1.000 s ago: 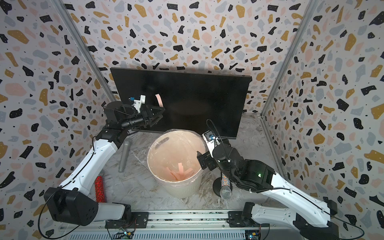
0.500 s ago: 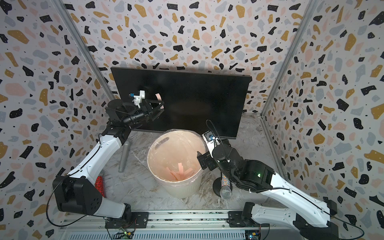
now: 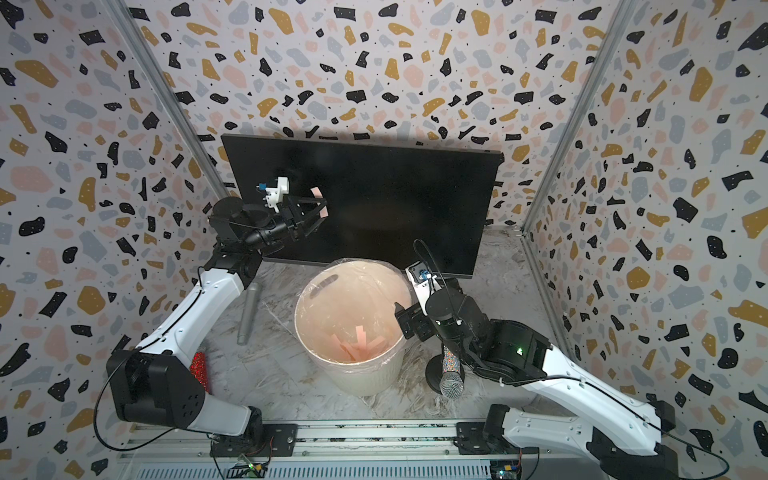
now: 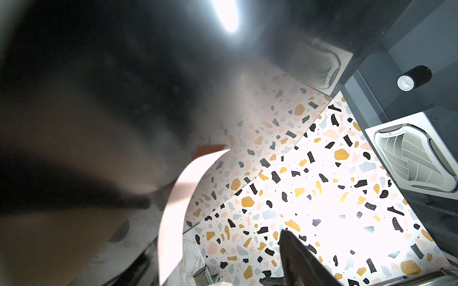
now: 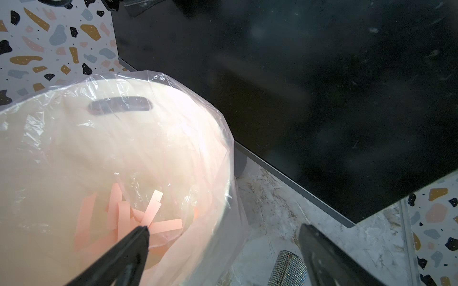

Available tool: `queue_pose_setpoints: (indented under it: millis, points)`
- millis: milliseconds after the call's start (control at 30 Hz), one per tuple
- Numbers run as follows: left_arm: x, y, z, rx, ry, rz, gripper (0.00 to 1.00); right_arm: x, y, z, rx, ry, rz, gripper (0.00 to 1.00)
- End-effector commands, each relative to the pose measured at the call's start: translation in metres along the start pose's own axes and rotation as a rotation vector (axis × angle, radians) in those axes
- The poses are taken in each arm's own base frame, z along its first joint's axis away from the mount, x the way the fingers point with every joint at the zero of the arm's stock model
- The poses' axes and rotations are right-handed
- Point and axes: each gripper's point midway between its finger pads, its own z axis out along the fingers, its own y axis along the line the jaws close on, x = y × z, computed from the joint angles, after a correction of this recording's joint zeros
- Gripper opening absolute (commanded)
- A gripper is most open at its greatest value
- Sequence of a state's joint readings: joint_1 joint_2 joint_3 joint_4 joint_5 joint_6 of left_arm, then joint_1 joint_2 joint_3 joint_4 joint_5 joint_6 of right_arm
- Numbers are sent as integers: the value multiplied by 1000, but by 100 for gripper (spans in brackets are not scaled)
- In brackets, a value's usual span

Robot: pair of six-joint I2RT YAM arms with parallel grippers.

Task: Remove the sticky note from the monitor
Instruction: Tear off the sticky note from the monitor.

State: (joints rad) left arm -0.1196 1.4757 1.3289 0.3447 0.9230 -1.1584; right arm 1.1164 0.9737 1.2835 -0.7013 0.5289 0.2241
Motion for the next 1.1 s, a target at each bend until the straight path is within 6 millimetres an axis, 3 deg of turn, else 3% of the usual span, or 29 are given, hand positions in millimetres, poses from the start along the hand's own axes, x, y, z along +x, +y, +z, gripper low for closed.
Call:
queue_pose_setpoints:
  millis: [0,133,333,567,1067]
  points:
    - [-10,-7,0,17,-27,17,60,-8,-7,-7,12,-38,29,100]
    - [-10,-5,0,14,-27,11,49,-9,-7,-8,9,-42,33,100]
    - [-9,-2,1,-4,-18,1,21,-7,-7,-8,7,-41,39,100]
    - [-5,-4,-4,-18,-19,0,2,-8,-7,-9,7,-43,40,100]
    - [9,-20,-21,-59,-20,42,0,-10,-7,-10,1,-49,46,100]
